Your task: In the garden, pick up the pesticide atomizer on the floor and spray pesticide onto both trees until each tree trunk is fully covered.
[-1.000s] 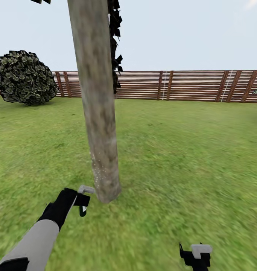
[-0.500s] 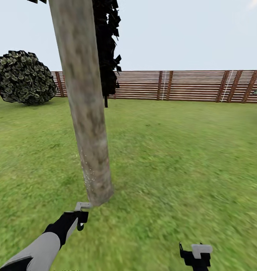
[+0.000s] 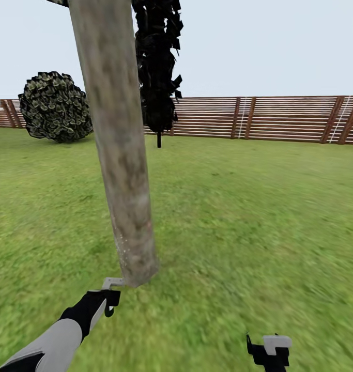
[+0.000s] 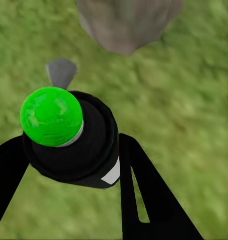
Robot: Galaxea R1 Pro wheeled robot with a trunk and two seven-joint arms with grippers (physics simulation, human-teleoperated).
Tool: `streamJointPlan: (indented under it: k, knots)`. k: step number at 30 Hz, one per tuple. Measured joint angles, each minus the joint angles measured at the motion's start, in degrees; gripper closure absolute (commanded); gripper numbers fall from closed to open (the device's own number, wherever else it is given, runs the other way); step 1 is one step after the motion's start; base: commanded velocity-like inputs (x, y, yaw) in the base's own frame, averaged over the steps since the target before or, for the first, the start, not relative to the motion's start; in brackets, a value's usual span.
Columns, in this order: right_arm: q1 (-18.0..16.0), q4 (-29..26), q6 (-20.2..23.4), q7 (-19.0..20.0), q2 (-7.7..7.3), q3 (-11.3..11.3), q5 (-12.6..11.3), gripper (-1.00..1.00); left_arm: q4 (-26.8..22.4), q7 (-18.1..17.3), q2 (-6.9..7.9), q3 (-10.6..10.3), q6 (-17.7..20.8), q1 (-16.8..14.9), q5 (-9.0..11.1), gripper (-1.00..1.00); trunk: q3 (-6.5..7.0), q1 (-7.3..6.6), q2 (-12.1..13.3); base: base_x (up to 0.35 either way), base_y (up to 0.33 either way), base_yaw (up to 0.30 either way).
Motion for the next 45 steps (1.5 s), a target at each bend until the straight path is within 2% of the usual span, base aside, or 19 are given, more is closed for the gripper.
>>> streamJointPlan:
  k: [6,18,33,37,41,45]
  knots:
    - [0.00,0.04,0.00,0.00,0.00,0.00,0.00,-1.00,-0.03,0.30,0.25,0.00,0.00,0.00,0.01,1.00,0.00,0.00,0.00,0.096,-0.263,0.032]
    - [0.00,0.04,0.00,0.00,0.00,0.00,0.00,-1.00,-0.01,0.33,0.34,0.00,0.00,0.09,0.02,1.00,0.00,0.00,0.00,0.047,-0.269,0.239]
    - [0.00,0.04,0.00,0.00,0.00,0.00,0.00,-1.00,-0.03,0.35,0.44,0.02,0.00,0.09,0.05,1.00,0.00,0.00,0.00,0.000,-0.274,0.052]
    - [0.00,0.04,0.00,0.00,0.00,0.02,0.00,-1.00,-0.03,0.35,0.44,1.27,0.00,0.09,0.01,1.00,0.00,0.00,0.00,0.081,-0.274,0.269]
    - [0.00,0.04,0.00,0.00,0.00,0.01,0.00,-1.00,-0.03,0.46,0.51,1.56,0.00,0.09,0.00,1.00,0.00,0.00,0.00,0.136,-0.272,0.277]
    - [0.00,-0.02,0.00,0.00,0.00,0.00,-0.06,-1.00,-0.03,2.60,0.61,1.77,0.00,0.25,-0.04,1.00,0.00,0.00,0.00,0.141,-0.272,0.119]
